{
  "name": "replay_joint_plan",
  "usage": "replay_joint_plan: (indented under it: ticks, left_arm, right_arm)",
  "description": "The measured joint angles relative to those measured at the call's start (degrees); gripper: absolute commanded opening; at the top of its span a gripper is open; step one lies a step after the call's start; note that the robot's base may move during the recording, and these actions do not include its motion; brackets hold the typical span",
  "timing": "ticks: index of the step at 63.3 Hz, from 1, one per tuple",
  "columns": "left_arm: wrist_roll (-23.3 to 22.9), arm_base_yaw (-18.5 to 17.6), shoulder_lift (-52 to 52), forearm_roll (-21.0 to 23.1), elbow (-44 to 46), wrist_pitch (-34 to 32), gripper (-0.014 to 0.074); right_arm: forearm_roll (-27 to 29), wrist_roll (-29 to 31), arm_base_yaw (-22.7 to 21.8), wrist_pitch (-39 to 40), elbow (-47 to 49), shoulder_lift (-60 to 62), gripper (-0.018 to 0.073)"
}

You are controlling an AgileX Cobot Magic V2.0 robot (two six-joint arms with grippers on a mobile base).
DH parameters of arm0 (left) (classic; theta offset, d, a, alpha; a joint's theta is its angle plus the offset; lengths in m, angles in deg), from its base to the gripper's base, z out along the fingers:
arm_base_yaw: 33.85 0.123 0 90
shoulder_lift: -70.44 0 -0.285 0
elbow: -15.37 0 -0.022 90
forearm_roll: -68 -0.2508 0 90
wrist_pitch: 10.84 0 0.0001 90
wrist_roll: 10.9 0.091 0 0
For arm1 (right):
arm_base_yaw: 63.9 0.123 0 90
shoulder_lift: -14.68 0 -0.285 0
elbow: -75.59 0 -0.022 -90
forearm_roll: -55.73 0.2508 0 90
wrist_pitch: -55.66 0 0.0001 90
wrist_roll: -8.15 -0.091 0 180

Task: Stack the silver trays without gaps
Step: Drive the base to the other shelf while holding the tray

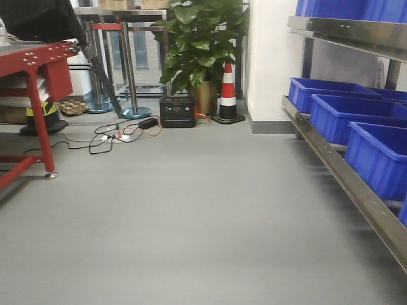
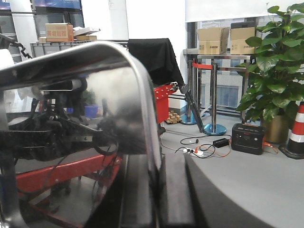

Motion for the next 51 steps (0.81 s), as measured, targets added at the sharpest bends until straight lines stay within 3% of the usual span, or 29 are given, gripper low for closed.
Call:
replay_joint_plan:
  ticks: [51]
  left_arm:
    - [0.00, 0.00, 0.00, -0.10, 0.00, 0.00, -0.0016]
  right_arm:
    - [0.33, -0.11, 0.00, -0.34, 0.00, 0.00, -0.0079]
